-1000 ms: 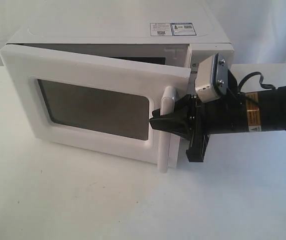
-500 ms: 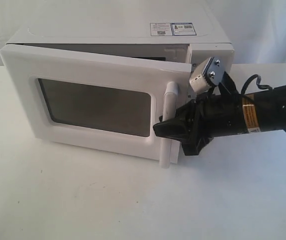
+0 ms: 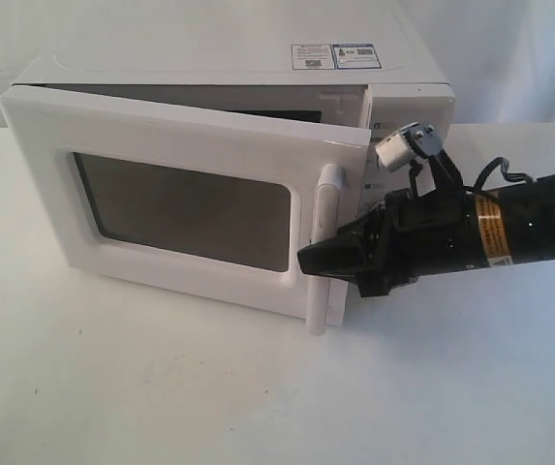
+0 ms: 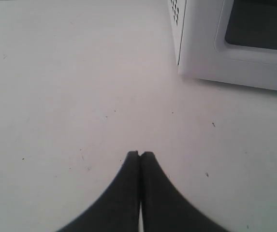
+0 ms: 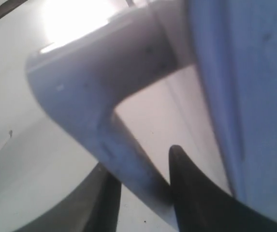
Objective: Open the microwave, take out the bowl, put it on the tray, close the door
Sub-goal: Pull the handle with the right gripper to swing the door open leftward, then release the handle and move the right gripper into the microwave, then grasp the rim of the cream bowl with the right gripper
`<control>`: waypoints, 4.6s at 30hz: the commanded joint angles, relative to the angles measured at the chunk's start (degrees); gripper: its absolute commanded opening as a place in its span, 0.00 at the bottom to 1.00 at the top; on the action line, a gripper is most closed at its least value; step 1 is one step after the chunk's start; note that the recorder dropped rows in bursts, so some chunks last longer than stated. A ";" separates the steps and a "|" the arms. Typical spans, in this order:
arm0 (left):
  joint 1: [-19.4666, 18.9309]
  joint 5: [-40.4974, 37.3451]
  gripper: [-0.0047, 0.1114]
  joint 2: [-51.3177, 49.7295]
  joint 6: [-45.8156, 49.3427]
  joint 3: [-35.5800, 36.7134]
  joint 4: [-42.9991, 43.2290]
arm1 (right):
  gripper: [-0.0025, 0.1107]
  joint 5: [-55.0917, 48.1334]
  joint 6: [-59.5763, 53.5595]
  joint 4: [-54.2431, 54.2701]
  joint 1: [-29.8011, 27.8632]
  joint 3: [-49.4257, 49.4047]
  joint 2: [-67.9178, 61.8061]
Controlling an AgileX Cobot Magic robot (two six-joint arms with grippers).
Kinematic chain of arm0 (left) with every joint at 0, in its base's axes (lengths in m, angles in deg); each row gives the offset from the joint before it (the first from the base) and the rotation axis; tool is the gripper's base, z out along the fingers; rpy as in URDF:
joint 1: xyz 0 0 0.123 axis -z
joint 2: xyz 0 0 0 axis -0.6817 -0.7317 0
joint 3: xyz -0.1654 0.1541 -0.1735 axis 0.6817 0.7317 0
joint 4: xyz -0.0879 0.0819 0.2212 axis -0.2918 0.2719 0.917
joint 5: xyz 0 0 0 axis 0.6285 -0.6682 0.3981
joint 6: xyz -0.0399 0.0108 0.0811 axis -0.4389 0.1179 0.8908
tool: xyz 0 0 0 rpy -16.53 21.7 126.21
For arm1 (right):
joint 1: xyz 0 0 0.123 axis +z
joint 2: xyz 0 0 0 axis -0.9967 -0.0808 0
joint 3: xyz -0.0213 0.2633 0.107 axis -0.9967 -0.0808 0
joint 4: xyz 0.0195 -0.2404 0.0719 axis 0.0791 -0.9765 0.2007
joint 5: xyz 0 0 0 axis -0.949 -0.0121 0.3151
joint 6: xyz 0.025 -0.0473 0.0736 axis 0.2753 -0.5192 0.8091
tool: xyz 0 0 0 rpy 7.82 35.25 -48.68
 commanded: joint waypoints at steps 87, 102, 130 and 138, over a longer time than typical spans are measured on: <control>-0.14 -0.03 0.04 0.28 -0.17 0.21 -0.49 | 0.58 -79.79 -37.28 -2.20 39.97 23.57 -12.36; -0.14 -0.03 0.04 0.28 -0.17 0.21 -0.49 | 0.58 -86.51 -35.31 -3.25 39.00 35.75 -24.69; -0.14 -0.03 0.04 0.28 -0.17 0.21 -0.49 | 0.58 -84.09 -31.80 -3.40 35.23 39.02 -30.66; -0.14 -0.03 0.04 0.28 -0.17 0.21 -0.49 | 0.57 -84.22 -30.78 -3.40 35.23 40.33 -31.19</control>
